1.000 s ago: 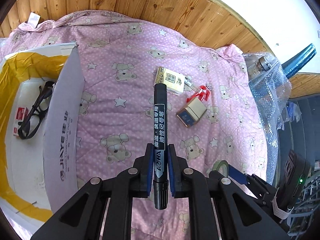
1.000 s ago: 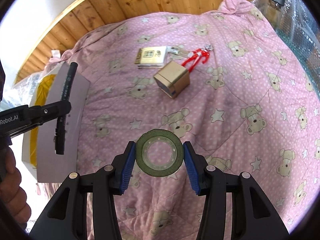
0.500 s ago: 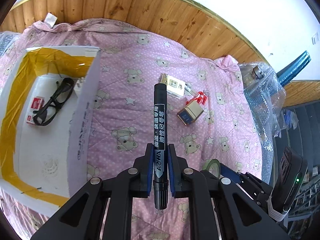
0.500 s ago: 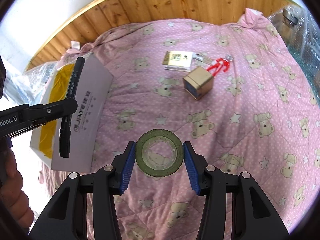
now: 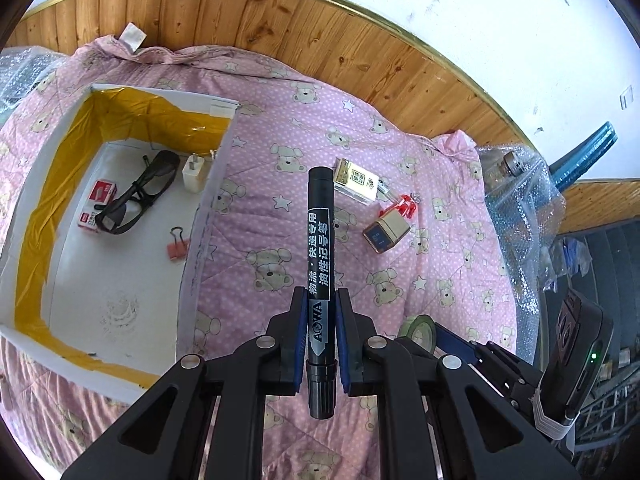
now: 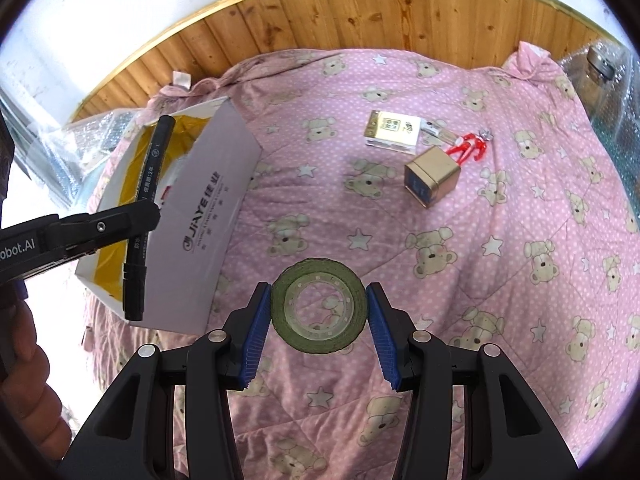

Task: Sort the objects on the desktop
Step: 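Carry the marker in left gripper and tape roll in right gripper over the white box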

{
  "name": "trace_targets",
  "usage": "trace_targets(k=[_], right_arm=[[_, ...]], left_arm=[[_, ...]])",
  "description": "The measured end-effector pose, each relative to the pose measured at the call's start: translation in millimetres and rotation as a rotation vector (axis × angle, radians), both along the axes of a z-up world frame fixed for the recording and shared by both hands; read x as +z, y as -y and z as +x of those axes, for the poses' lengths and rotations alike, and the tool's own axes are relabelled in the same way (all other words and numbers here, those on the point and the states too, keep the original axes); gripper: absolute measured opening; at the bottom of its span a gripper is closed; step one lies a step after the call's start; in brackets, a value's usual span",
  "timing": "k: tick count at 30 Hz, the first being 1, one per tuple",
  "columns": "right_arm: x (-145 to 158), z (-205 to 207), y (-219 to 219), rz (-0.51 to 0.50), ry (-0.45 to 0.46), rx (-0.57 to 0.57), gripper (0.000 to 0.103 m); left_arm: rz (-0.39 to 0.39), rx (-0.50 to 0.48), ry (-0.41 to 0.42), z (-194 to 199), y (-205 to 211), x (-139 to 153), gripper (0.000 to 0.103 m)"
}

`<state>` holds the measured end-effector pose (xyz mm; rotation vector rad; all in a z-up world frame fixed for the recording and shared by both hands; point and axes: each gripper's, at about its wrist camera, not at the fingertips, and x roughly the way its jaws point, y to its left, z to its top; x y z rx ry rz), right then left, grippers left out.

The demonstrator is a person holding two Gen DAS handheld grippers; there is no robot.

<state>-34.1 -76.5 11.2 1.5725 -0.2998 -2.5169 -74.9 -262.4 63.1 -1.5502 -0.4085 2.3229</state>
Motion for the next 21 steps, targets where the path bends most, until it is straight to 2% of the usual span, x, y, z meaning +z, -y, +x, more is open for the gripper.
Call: trace_targets(k=[13, 21], right_arm=[[24.3, 1.3, 42.4, -0.009, -0.039, 0.101, 0.050], [37.4, -7.8, 77.6, -0.007, -0.060, 0.175, 0.050]], left_arm=[[0.017, 0.077, -0.032, 21.7, 39.7, 19.1, 0.014], [-0.003, 0.149, -0.041, 29.3, 75.7, 23.7, 0.014]])
